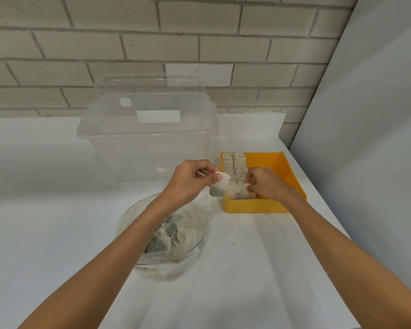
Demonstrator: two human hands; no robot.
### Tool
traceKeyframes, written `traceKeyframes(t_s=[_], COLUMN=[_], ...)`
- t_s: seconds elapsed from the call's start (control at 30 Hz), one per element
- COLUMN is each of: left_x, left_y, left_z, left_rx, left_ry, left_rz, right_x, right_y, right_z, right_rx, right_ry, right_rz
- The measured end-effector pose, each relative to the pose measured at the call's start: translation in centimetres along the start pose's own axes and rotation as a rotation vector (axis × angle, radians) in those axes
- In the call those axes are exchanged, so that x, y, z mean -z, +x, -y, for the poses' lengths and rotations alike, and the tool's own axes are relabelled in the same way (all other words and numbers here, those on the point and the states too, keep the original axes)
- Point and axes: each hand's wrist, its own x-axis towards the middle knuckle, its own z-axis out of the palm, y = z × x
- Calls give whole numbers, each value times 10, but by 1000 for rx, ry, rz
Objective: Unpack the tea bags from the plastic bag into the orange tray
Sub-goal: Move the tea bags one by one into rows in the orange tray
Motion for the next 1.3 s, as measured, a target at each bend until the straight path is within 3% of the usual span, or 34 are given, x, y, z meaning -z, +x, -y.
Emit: traceKeyframes(t_s=[0.37,0.8,0.97,1.3], left_x=[-3,-34,-57,-94], left_y=[3,35,59,79], left_z=[2,-19,-26,-1], left_rx=[-3,-58,-85,26], left_ry=[-3,49,191,518], left_rz=[14,144,203,388], right_x=[-5,16,24,16], right_y=[2,-11,-15,-20], right_z=[1,-19,-25,-30], right_rx=[29,-8,-28,-66], right_ry=[129,205,168,194], right_rz=[-39,-76,-69,66])
